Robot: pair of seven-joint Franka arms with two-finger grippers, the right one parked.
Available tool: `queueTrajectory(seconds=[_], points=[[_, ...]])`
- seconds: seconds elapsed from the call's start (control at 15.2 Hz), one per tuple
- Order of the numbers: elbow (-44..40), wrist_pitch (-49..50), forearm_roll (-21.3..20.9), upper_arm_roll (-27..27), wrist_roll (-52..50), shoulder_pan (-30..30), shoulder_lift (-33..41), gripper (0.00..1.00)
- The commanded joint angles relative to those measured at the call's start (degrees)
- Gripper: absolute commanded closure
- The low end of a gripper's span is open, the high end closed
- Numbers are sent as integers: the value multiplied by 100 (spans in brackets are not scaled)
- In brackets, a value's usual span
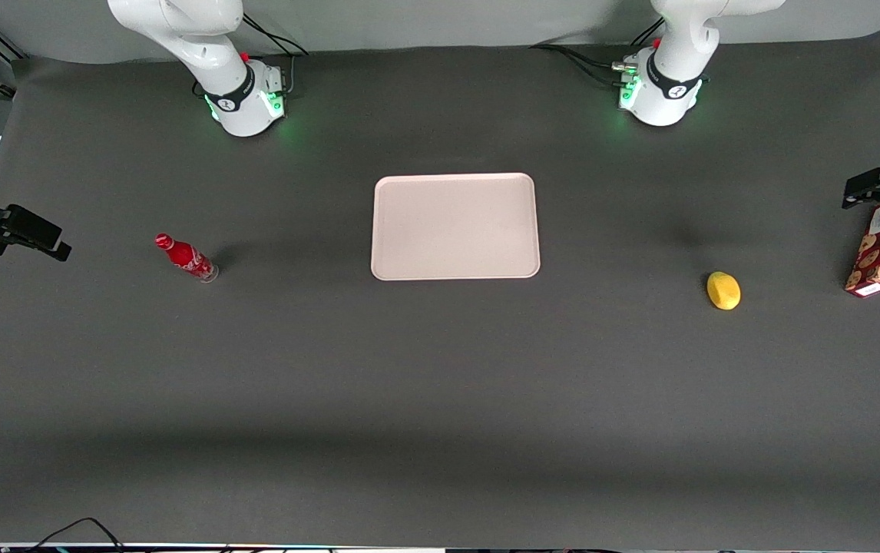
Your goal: Place red cookie box on tray
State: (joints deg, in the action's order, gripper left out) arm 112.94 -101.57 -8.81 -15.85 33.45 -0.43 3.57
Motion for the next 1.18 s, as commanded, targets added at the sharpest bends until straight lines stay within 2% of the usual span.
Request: queueTrajectory(seconds=[0.0, 0.2, 0.33, 0.53, 0.66, 0.85, 0.98, 1.12], points=[[526, -748, -244, -592, 1213, -45, 100, 0], [641, -1251, -244, -1129, 2322, 34, -137, 0], [641, -1453, -244, -1131, 2473, 288, -243, 0], [676, -2259, -52, -1122, 3350, 903, -742, 0], [633, -2804, 474, -1122, 3964, 1123, -1164, 0], [493, -3106, 1817, -1122, 5054, 1545, -1788, 0], [247, -3062, 2311, -1104, 5495, 1747, -2192, 0], [36, -3106, 2515, -1104, 5742, 1766, -2500, 0]])
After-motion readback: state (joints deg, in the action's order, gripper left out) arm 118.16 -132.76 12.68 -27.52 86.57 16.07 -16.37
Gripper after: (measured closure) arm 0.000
